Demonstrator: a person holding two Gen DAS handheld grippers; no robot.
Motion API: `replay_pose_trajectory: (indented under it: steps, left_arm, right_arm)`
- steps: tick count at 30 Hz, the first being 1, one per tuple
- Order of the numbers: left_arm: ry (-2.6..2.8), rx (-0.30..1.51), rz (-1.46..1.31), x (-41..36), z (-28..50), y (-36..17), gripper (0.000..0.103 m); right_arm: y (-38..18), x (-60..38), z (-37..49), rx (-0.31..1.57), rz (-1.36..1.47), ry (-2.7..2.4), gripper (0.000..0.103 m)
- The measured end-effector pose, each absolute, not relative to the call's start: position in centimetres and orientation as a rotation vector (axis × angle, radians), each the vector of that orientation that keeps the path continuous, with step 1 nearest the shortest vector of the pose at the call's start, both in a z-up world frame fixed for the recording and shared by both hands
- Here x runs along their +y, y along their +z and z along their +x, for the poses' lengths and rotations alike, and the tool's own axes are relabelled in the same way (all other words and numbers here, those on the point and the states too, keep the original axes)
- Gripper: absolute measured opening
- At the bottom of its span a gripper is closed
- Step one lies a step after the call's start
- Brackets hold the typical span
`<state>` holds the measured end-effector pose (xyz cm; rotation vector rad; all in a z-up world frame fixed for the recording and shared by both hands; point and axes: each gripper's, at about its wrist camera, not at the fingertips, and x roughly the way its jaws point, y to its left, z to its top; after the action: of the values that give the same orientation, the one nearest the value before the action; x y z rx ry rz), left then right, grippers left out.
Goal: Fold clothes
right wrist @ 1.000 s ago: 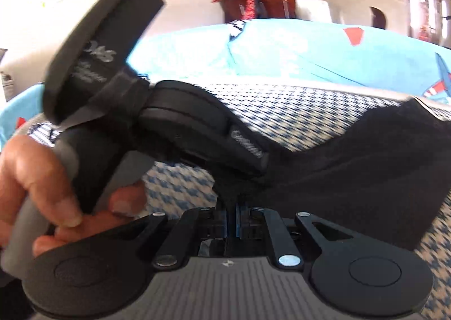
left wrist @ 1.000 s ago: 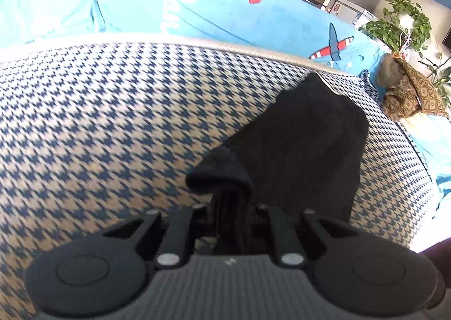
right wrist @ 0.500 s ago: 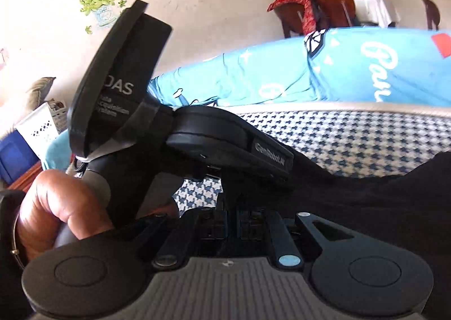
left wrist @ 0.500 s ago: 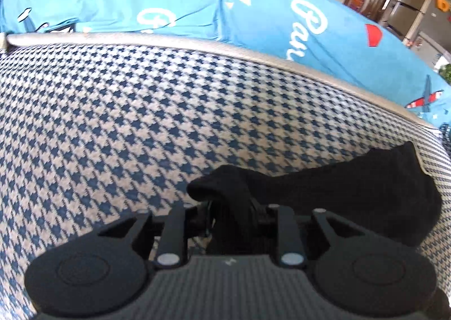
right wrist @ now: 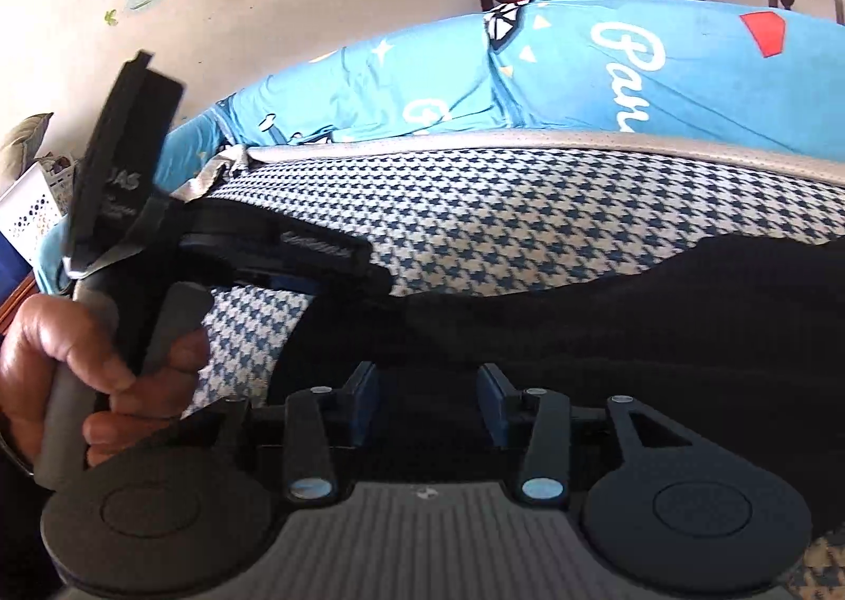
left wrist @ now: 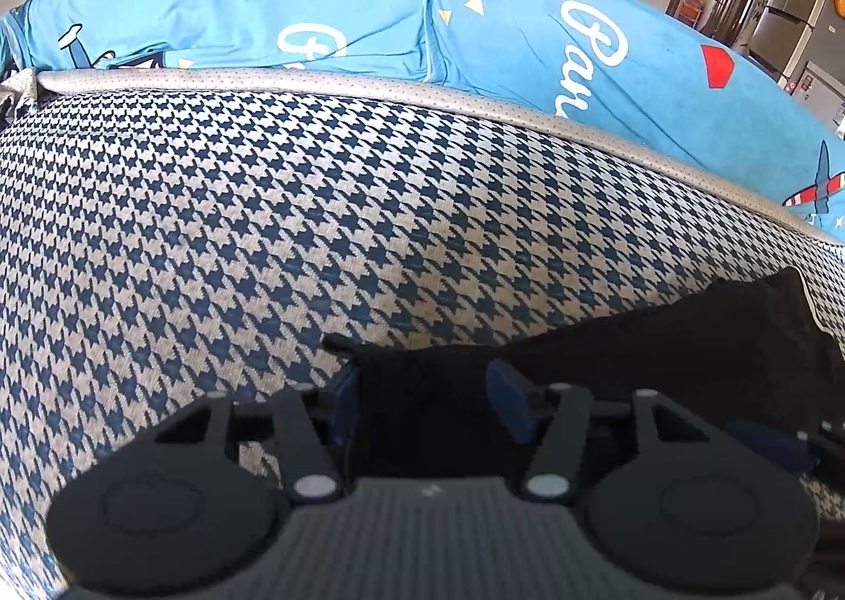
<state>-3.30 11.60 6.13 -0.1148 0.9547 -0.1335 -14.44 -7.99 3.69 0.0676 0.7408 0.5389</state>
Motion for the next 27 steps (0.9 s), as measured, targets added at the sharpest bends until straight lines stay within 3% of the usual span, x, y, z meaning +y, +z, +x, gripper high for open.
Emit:
replay_pose_trajectory:
  steps: [17, 27]
  left_arm:
    - [-0.249, 0.997, -0.042, 7.6, -4.3, 4.4, 0.070]
    - [-0.263, 1.032, -0.062, 7.5, -4.4, 3.9, 0.072]
  right_arm:
    - [3.2, -13.1, -7.9, 0.726, -0.060, 0.339, 0.047]
    - [1.5, -13.4, -5.7, 0.813, -0.036, 0.319, 0.047]
